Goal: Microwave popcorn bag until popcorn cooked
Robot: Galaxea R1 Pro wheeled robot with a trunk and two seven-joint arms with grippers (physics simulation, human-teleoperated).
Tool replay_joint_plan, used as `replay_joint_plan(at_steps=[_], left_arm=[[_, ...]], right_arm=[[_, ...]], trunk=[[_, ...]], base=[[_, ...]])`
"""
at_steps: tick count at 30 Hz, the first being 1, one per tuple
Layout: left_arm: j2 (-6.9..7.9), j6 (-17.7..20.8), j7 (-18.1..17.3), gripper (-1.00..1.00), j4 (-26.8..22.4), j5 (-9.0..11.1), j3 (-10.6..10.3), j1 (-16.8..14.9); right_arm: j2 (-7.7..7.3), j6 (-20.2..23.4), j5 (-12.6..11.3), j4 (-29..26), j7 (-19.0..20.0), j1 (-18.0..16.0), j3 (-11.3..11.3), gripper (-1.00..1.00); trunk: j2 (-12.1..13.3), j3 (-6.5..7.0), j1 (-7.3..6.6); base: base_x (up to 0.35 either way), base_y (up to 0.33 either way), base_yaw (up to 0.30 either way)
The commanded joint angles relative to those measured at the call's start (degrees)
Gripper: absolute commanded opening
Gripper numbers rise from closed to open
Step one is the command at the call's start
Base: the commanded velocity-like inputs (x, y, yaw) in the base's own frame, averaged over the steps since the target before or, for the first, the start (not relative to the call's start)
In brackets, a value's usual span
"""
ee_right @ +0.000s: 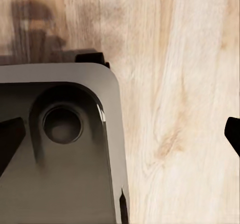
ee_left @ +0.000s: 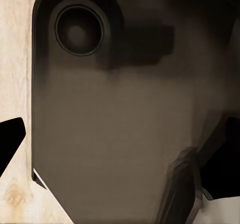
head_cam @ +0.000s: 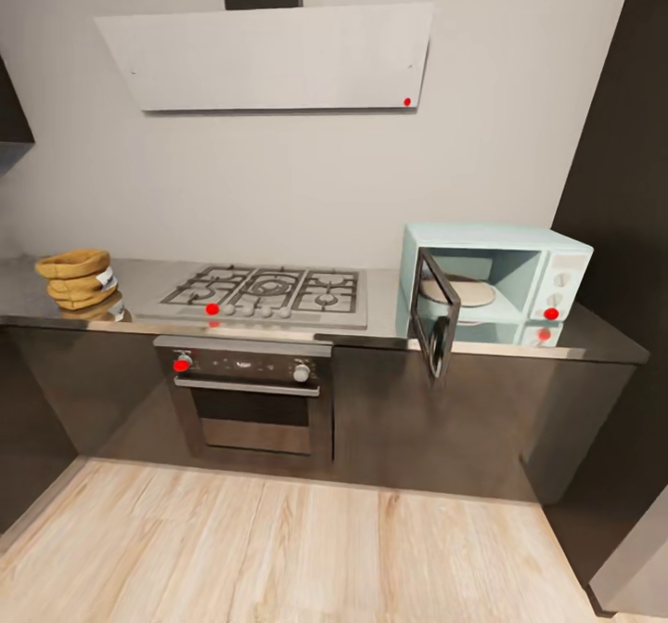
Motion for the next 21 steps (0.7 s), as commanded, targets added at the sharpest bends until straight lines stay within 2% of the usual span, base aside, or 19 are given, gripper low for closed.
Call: replay_joint_plan(at_steps=[1,7,17,21], left_arm=[[-0.02,-0.08,0.00,1.00,-0.03,0.50,-0.11,-0.01],[-0.02,-0.08,0.00,1.00,-0.01,0.52,-0.13,-0.01],[-0.02,-0.08,0.00,1.00,-0.03,0.44,-0.12,-0.01],[-0.02,-0.08,0.00,1.00,0.00,0.44,-0.11,-0.01]], right_arm=[[-0.01,-0.35,0.55,0.19,-0.47,-0.07,-0.46,1.00],[1.63,-0.32,0.91,0.17,-1.17,-0.07,0.09,1.00],[1.89,-0.24,0.92,0.18,-1.31,-0.07,0.13,1.00],[1.90,-0.26,0.91,0.19,-2.73,-0.07,0.13,1.00]], trunk=[[-0.03,-0.05,0.00],[-0.03,-0.05,0.00],[-0.03,-0.05,0.00],[-0.03,-0.05,0.00]], base=[[0.000,0.000,0.269],[0.000,0.000,0.269],[0.000,0.000,0.269],[0.000,0.000,0.269]])
